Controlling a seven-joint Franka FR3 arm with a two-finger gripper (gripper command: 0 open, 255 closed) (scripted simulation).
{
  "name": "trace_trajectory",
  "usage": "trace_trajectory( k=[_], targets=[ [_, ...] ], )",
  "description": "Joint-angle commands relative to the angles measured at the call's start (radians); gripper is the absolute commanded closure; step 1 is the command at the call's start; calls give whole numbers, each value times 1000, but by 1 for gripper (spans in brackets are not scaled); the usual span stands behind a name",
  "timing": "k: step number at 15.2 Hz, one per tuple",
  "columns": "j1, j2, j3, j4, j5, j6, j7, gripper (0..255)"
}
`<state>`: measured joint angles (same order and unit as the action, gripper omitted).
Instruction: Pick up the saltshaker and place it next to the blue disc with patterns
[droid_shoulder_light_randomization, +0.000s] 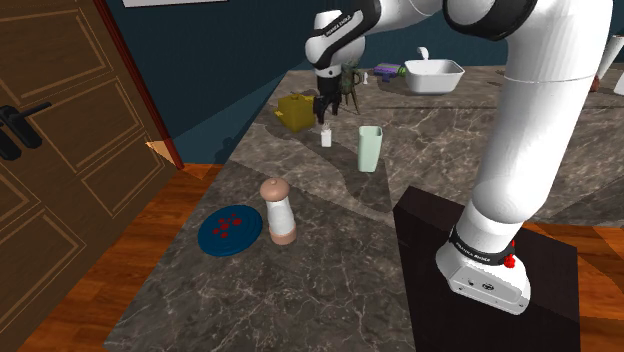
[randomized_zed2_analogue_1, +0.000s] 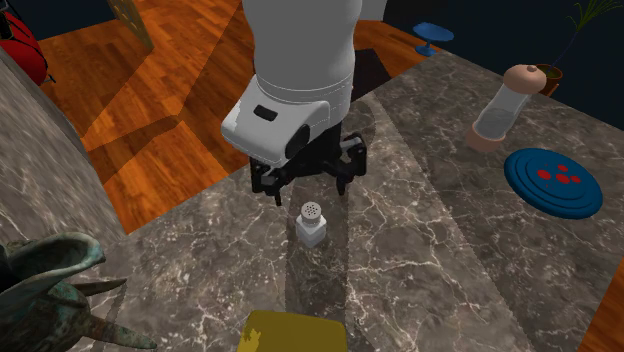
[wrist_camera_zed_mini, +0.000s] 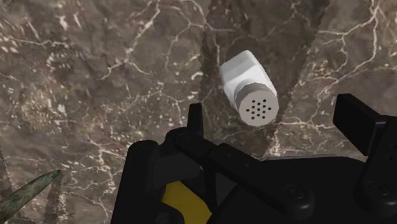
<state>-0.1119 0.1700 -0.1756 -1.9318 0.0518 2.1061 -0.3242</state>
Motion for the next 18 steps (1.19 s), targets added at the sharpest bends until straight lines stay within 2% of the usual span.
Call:
trace_trajectory(
  k=[1, 6, 13, 14, 18],
  targets=[
    [0, 17, 1, -2, 4, 20, -1, 0],
    [-1, 44, 3, -30, 11, 76, -6, 0],
    [-1, 44, 3, -30, 11, 75, -6, 0],
    [-1, 44, 3, -30, 11, 75, -6, 255],
    [-1, 44, 3, -30, 11, 75, -6, 255]
  ],
)
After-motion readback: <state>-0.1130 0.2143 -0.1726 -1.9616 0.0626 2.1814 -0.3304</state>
